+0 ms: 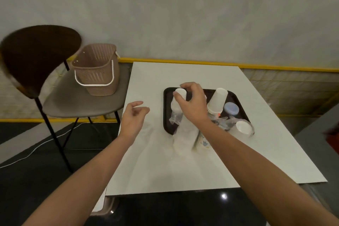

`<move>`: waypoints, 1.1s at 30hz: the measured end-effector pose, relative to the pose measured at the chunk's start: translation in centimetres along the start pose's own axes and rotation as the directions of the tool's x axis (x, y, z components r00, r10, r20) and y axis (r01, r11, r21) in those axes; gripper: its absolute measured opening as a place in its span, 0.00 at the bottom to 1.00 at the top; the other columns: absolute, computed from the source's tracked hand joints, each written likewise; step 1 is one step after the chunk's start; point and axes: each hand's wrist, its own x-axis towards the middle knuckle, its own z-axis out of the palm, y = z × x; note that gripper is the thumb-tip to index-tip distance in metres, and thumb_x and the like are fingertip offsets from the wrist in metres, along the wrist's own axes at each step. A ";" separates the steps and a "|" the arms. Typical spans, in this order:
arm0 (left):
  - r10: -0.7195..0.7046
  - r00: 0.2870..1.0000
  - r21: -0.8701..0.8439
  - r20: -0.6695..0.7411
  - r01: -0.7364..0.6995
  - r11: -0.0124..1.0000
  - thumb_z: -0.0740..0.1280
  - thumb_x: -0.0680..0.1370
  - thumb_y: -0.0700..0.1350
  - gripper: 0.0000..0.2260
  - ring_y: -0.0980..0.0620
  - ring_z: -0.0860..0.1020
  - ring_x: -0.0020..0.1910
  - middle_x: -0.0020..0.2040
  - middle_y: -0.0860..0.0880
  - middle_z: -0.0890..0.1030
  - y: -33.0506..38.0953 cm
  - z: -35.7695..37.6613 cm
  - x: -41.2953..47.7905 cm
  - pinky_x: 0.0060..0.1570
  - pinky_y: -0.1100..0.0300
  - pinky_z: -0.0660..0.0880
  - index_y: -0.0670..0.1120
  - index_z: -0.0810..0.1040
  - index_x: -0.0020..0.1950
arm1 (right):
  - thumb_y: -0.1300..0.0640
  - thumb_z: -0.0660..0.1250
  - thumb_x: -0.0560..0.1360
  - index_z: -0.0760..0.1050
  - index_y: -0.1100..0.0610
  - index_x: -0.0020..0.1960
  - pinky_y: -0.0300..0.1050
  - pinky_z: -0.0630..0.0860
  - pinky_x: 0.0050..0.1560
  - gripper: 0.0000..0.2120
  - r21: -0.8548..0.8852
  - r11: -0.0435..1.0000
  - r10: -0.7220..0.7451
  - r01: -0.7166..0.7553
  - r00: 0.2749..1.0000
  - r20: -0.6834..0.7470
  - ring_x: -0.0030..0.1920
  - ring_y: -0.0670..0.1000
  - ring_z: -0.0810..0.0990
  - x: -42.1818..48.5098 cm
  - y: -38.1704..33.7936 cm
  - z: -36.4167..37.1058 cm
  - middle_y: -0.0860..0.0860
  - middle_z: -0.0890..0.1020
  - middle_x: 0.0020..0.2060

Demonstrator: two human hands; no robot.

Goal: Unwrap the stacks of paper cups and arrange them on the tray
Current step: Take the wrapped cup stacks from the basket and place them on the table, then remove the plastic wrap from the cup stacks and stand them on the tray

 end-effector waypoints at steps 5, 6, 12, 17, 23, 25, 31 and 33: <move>0.043 0.999 0.038 -0.031 -0.042 0.998 0.69 0.76 0.43 0.13 0.53 0.77 0.49 0.46 0.52 0.80 2.1 -1.5 3.7 0.47 0.63 0.72 0.49 0.75 0.60 | 0.52 0.70 0.72 0.75 0.52 0.51 0.36 0.70 0.49 0.09 -0.021 0.999 -0.036 0.039 0.990 0.133 0.53 0.47 0.74 3.3 -1.7 3.6 0.43 0.75 0.50; 0.047 0.998 0.053 -0.040 -0.045 0.998 0.69 0.76 0.44 0.13 0.53 0.78 0.50 0.47 0.51 0.81 2.4 -1.7 4.6 0.47 0.63 0.73 0.49 0.75 0.60 | 0.52 0.70 0.73 0.75 0.52 0.52 0.38 0.71 0.50 0.10 -0.021 0.999 -0.034 0.038 0.987 0.154 0.53 0.47 0.74 4.0 -1.9 4.2 0.44 0.75 0.51; 0.109 0.987 0.165 -0.120 -0.088 0.982 0.71 0.75 0.45 0.13 0.57 0.79 0.48 0.51 0.52 0.81 5.3 -3.5 10.2 0.46 0.66 0.73 0.52 0.75 0.58 | 0.52 0.70 0.73 0.76 0.52 0.56 0.33 0.69 0.48 0.12 -0.016 0.996 -0.078 0.087 0.953 0.293 0.54 0.47 0.74 10.0 -2.6 7.7 0.46 0.76 0.53; 0.149 0.975 0.213 -0.167 -0.112 0.971 0.71 0.75 0.44 0.15 0.52 0.79 0.55 0.55 0.50 0.81 7.9 -5.8 14.8 0.58 0.53 0.76 0.50 0.74 0.60 | 0.52 0.69 0.74 0.75 0.53 0.59 0.28 0.67 0.44 0.14 0.009 0.995 -0.091 0.096 0.903 0.421 0.53 0.46 0.74 15.1 -3.3 11.4 0.48 0.75 0.56; 0.200 0.967 0.395 -0.160 -0.123 0.910 0.71 0.75 0.42 0.16 0.55 0.77 0.50 0.53 0.53 0.79 10.3 -9.3 21.2 0.52 0.62 0.72 0.47 0.75 0.62 | 0.51 0.69 0.74 0.75 0.54 0.60 0.37 0.68 0.50 0.16 -0.035 0.995 -0.064 0.092 0.874 0.482 0.53 0.47 0.75 19.9 -4.2 17.1 0.50 0.76 0.57; 0.189 0.972 0.482 -0.141 -0.099 0.871 0.70 0.75 0.43 0.17 0.54 0.77 0.51 0.55 0.53 0.78 10.6 -10.9 24.0 0.53 0.61 0.72 0.48 0.75 0.63 | 0.52 0.69 0.74 0.75 0.55 0.61 0.37 0.68 0.51 0.17 -0.039 0.996 -0.049 0.078 0.866 0.498 0.55 0.48 0.75 21.4 -4.5 19.4 0.50 0.75 0.58; 0.143 0.984 0.633 -0.107 -0.043 0.773 0.70 0.75 0.43 0.16 0.51 0.76 0.55 0.60 0.50 0.78 10.6 -15.3 32.4 0.55 0.58 0.71 0.48 0.75 0.63 | 0.53 0.69 0.73 0.75 0.55 0.61 0.43 0.70 0.61 0.17 -0.073 0.996 -0.008 0.054 0.849 0.528 0.58 0.52 0.75 25.5 -5.1 26.9 0.53 0.75 0.60; 0.102 0.989 0.669 -0.109 -0.003 0.743 0.70 0.75 0.43 0.17 0.50 0.76 0.50 0.57 0.47 0.79 10.0 -16.3 34.9 0.51 0.60 0.70 0.47 0.75 0.63 | 0.53 0.69 0.74 0.75 0.55 0.61 0.40 0.68 0.59 0.17 -0.082 0.995 -0.007 0.061 0.842 0.540 0.59 0.51 0.74 26.4 -4.9 28.9 0.53 0.75 0.60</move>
